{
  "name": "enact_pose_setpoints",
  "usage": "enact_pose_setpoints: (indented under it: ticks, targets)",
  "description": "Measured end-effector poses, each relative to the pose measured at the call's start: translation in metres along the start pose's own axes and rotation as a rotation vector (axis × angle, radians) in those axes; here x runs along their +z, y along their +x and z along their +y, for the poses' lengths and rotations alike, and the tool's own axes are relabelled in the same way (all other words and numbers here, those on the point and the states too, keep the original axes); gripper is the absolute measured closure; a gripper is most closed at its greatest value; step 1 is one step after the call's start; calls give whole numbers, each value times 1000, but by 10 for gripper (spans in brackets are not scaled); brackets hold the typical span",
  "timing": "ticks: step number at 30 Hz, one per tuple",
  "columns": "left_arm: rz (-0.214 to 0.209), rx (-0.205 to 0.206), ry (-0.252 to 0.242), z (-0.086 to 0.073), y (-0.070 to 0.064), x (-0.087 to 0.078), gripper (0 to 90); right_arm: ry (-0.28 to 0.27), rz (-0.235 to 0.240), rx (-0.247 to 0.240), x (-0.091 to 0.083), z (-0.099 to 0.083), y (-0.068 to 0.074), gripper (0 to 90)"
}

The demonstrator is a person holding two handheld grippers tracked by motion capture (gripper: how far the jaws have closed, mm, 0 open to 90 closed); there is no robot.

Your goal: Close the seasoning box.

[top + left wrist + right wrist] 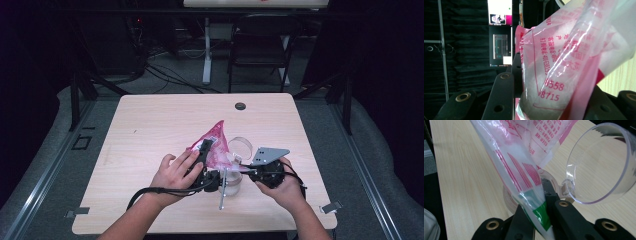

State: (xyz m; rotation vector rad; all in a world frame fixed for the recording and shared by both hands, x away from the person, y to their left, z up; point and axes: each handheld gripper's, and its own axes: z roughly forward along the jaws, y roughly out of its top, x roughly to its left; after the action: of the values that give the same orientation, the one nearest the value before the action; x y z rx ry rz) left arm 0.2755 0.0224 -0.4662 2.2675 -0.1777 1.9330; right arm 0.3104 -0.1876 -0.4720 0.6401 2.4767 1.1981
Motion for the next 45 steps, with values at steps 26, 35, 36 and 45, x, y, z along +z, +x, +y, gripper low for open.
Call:
enact_pose_setpoints:
  ticks: [26,35,36,45]
  targets:
    - [9,-1,7,1,0,1,693,-11,-5,5,-1,2,2,900]
    - [-6,-20,3,-1,1,1,691,-8,-9,-8,-3,4,3,900]
    - [-25,-30,13,-1,1,1,691,-9,-10,-9,-3,4,3,900]
    - [-48,-67,21,-7,-2,1,691,-9,-15,-19,-3,6,5,900]
